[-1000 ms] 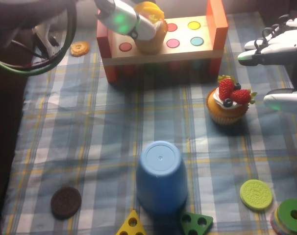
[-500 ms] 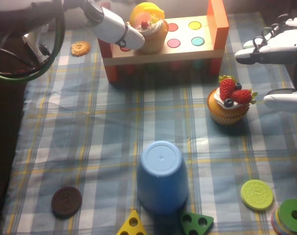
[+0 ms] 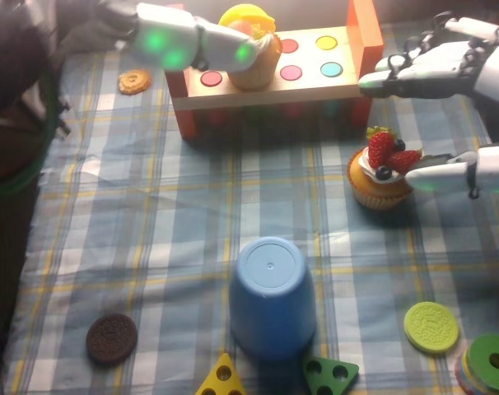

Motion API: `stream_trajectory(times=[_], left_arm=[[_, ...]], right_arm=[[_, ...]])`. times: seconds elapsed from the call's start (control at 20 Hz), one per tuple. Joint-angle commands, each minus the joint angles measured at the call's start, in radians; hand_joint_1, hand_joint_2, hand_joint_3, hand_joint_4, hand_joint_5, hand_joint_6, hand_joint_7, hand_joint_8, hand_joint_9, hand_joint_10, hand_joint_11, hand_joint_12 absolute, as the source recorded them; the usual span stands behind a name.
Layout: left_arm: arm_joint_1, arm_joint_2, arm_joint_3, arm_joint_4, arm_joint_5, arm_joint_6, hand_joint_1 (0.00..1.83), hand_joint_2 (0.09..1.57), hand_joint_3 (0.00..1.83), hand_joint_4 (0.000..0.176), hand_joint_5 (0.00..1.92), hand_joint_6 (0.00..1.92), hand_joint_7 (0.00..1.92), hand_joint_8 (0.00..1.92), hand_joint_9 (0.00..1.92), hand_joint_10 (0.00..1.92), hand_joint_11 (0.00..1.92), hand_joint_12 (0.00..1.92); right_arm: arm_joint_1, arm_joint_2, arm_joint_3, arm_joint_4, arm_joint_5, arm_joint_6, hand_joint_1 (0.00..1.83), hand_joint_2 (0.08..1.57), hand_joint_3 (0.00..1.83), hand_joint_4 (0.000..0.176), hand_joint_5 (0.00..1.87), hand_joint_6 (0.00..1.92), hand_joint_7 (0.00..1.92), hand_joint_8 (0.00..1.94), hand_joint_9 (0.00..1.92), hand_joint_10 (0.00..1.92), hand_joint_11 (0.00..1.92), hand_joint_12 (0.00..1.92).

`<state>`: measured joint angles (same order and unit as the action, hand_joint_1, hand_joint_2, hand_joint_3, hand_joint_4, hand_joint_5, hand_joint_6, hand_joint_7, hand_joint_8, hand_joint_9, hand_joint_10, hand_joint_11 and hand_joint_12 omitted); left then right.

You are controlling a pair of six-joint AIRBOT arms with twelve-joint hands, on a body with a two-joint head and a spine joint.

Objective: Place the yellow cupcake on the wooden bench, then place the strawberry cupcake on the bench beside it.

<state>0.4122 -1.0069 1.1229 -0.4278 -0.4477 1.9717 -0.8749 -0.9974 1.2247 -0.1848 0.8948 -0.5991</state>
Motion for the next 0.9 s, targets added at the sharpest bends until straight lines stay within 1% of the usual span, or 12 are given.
stream_trajectory(times=[0.0,0.25,0.3,0.4,0.45,0.5,0.55,0.65,0.7,0.75,0.8,0.85], left_arm=[[0.004,0.025,-0.015,0.032,-0.203,-0.036,0.6,0.83,0.0,0.176,0.0,0.0,0.0,0.0,0.0,0.0,0.0,0.0],[0.127,0.125,-0.136,0.113,-0.393,-0.197,0.87,0.74,0.0,0.176,0.0,0.0,0.0,0.0,0.0,0.0,0.0,0.0],[0.136,0.129,-0.142,0.11,-0.403,-0.201,0.89,0.74,0.0,0.176,0.0,0.0,0.0,0.0,0.0,0.0,0.0,0.0],[0.146,0.133,-0.147,0.096,-0.409,-0.204,0.9,0.75,0.0,0.176,0.0,0.0,0.0,0.0,0.0,0.0,0.0,0.0],[0.148,0.133,-0.147,0.087,-0.409,-0.204,0.87,0.77,0.01,0.176,0.0,0.0,0.0,0.0,0.0,0.0,0.0,0.0],[0.151,0.133,-0.146,0.079,-0.409,-0.204,0.86,0.78,0.01,0.176,0.0,0.0,0.0,0.0,0.0,0.0,0.0,0.0],[0.158,0.135,-0.146,0.068,-0.408,-0.204,0.87,0.78,0.01,0.176,0.0,0.0,0.0,0.0,0.0,0.0,0.0,0.0],[0.17,0.136,-0.146,0.051,-0.408,-0.204,0.92,0.79,0.01,0.176,0.0,0.0,0.0,0.0,0.0,0.0,0.0,0.0],[0.173,0.136,-0.145,0.045,-0.408,-0.204,0.94,0.79,0.01,0.176,0.0,0.0,0.0,0.0,0.0,0.0,0.0,0.0],[0.175,0.136,-0.145,0.042,-0.408,-0.204,0.94,0.79,0.01,0.176,0.0,0.0,0.0,0.0,0.0,0.0,0.0,0.0],[0.176,0.136,-0.145,0.04,-0.407,-0.204,0.88,0.79,0.01,0.176,0.0,0.0,0.0,0.0,0.0,0.0,0.0,0.0],[0.177,0.136,-0.145,0.038,-0.406,-0.204,0.86,0.79,0.01,0.176,0.0,0.0,0.0,0.0,0.0,0.0,0.0,0.0]], right_arm=[[0.017,-0.009,0.007,0.013,0.07,0.009,0.66,1.0,0.0,0.074,0.44,0.0,0.45,0.0,0.47,0.01,0.12,0.96],[0.017,-0.041,0.032,0.01,-0.01,0.01,0.86,0.94,0.0,0.124,0.44,0.0,0.52,0.01,0.52,0.01,0.07,1.04],[0.017,-0.043,0.033,0.009,-0.016,0.01,0.92,0.93,0.0,0.13,0.5,0.0,0.7,0.03,0.71,0.06,0.25,1.17],[0.017,-0.048,0.035,0.006,-0.028,0.01,0.94,0.93,0.0,0.115,0.54,0.0,0.8,0.05,0.8,0.11,0.34,1.27],[0.017,-0.049,0.035,0.005,-0.029,0.011,0.99,0.94,0.0,0.093,0.61,0.01,0.9,0.13,0.74,0.62,0.42,1.45],[0.017,-0.05,0.035,0.005,-0.029,0.015,0.96,0.98,0.0,0.096,0.68,0.01,0.82,0.66,0.65,1.28,0.5,1.77],[0.017,-0.052,0.038,0.005,-0.027,0.028,0.92,1.0,0.0,0.098,0.71,0.01,0.71,1.13,0.62,1.64,0.59,1.89],[0.017,-0.054,0.041,0.005,-0.019,0.043,0.9,0.98,0.0,0.053,0.96,0.02,0.78,1.56,0.66,1.91,0.62,1.92],[0.017,-0.054,0.041,0.005,-0.015,0.048,1.01,1.03,0.03,0.151,1.06,0.63,0.94,1.39,0.71,1.78,0.61,1.92],[0.017,-0.054,0.042,0.004,-0.009,0.059,1.01,1.03,0.03,0.151,1.06,0.63,0.94,1.39,0.71,1.78,0.61,1.92],[0.017,-0.054,0.043,0.002,0.006,0.077,1.09,1.06,0.0,0.076,1.09,0.8,0.96,1.4,0.78,1.74,0.67,1.92],[0.017,-0.054,0.045,0.001,0.025,0.097,1.11,1.06,0.0,0.014,1.09,0.8,0.87,1.65,0.75,1.88,0.7,1.92]])
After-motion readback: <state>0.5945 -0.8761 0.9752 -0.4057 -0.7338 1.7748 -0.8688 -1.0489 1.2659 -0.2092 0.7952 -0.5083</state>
